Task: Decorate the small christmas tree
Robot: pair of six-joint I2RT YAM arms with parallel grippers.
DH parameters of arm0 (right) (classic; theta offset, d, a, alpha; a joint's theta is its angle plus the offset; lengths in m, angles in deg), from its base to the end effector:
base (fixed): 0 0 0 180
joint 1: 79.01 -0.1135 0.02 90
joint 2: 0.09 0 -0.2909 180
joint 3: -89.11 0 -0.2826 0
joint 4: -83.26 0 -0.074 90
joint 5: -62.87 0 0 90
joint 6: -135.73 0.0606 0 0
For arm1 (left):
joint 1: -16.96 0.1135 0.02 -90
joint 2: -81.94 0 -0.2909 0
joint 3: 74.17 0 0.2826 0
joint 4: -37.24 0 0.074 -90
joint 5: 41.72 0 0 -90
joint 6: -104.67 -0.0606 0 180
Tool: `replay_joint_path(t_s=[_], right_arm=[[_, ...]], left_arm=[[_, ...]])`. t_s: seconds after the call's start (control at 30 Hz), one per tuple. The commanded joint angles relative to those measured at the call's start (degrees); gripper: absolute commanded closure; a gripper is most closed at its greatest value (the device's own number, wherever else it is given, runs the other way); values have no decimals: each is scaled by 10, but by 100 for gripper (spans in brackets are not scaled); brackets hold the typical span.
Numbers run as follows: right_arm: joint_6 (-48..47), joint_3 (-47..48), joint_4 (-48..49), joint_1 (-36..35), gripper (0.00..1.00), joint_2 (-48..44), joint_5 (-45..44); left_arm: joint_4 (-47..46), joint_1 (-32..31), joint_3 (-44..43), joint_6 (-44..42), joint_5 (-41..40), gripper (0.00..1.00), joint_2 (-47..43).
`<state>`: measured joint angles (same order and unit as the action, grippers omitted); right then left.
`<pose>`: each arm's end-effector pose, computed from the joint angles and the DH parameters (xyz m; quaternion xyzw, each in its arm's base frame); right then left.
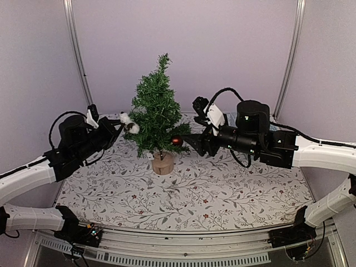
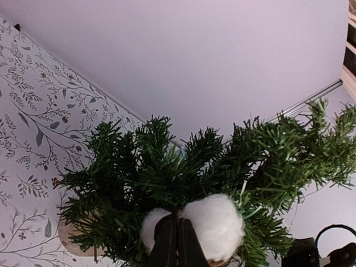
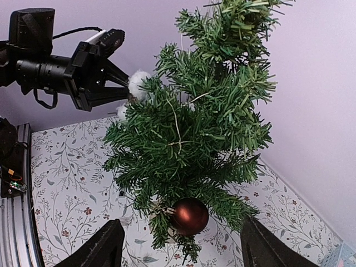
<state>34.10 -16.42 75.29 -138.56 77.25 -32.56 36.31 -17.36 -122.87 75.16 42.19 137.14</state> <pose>0.1927 0.3164 0.3579 -0.4235 0.6436 0.2251 0.5964 0.2253 -0.1460 0.3073 -0.2022 0.7123 -0.4673 0.4831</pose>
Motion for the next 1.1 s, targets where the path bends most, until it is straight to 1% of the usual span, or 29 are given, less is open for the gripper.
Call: replay_joint_path(t_s=[0.0,0.17,0.63,0.83,1.07], right_arm=[[-3,-9,7,4,25,4,-4],[-4,-10,5,4,25,4,-5],[-4,-11,3,4,25,4,-4],[-5,-11,3,4,25,4,-2],[-3,-11,3,4,25,5,0]], left_arm=[[49,-6,-23,-27,1,100,22],[73,-6,-34,-31,-5,100,39],[81,-7,-62,-58,18,100,90],[76,-10,-83,-113,31,100,86],[111,-18,-124,-170,23,100,85]])
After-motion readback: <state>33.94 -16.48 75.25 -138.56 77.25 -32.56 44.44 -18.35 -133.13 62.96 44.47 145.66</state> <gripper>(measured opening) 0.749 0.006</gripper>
